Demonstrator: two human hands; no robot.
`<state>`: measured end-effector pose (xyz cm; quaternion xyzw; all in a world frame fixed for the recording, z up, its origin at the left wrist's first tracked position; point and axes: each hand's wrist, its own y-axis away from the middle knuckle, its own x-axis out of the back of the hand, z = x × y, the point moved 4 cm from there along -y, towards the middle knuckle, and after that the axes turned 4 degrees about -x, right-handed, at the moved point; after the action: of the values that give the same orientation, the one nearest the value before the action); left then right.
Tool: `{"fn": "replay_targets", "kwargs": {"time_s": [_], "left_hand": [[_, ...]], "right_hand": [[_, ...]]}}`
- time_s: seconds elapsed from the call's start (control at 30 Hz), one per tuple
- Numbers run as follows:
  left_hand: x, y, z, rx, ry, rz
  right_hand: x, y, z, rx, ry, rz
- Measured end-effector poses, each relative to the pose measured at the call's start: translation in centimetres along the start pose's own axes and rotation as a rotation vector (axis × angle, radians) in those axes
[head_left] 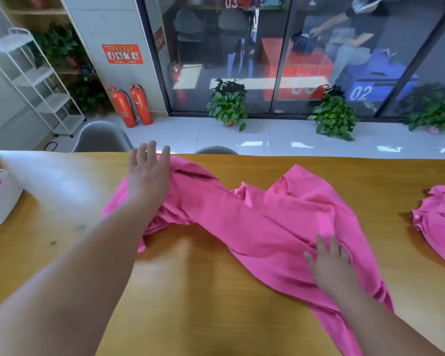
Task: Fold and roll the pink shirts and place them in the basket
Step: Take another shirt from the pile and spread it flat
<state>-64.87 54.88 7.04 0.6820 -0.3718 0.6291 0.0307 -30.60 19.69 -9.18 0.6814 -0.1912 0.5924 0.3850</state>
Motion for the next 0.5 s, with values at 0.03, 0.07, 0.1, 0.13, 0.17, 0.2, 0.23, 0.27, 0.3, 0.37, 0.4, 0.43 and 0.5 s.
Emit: {"fn": "replay_targets", "kwargs": {"time_s": [0.03, 0.07, 0.1, 0.13, 0.17, 0.2, 0.23, 0.27, 0.3, 0.37, 0.4, 0.43, 0.5], "left_hand": [[-0.8, 1.4, 2.0, -0.116, 0.042, -0.041], [-1.8, 3.4, 4.3, -0.231, 0.103, -0.086], [-2.9, 5.6, 6.7, -0.326, 0.182, -0.109], [-4.2, 8.1, 8.9, -0.378, 0.259, -0.185], [-5.6, 10.6, 10.9, -0.390, 0.312, -0.302], [-6.8, 13.0, 12.4, -0.377, 0.334, -0.427], [-7.9, 14.9, 13.5, -0.339, 0.325, -0.521], [-8.7, 16.6, 14.3, -0.320, 0.310, -0.590], [-9.1, 17.5, 14.9, -0.305, 0.295, -0.613], [-8.4, 17.8, 15.6, -0.308, 0.276, -0.602], [-7.7, 17.4, 15.7, -0.331, 0.257, -0.605], [-7.3, 17.0, 15.7, -0.346, 0.232, -0.595], [-7.3, 16.3, 15.4, -0.304, 0.200, -0.594]], "right_hand": [[-0.4, 0.0, -0.4, 0.013, 0.013, 0.042], [-0.6, 0.5, -1.0, 0.044, 0.022, 0.031], [-0.9, 1.2, -1.7, 0.068, 0.015, 0.009], [-1.5, 1.8, -2.1, 0.091, 0.019, -0.022], [-2.1, 2.2, -2.3, 0.110, 0.030, -0.049], [-2.7, 2.5, -2.3, 0.131, 0.038, -0.078], [-3.1, 2.7, -2.1, 0.146, 0.052, -0.102], [-3.4, 2.9, -1.8, 0.156, 0.069, -0.114], [-3.5, 3.0, -1.6, 0.162, 0.082, -0.111], [-2.9, 2.9, -1.2, 0.158, 0.090, -0.090], [-2.5, 2.7, -1.1, 0.144, 0.093, -0.077], [-2.1, 2.4, -1.0, 0.126, 0.102, -0.060], [-1.2, 1.8, -0.9, 0.109, 0.086, -0.013]]}}
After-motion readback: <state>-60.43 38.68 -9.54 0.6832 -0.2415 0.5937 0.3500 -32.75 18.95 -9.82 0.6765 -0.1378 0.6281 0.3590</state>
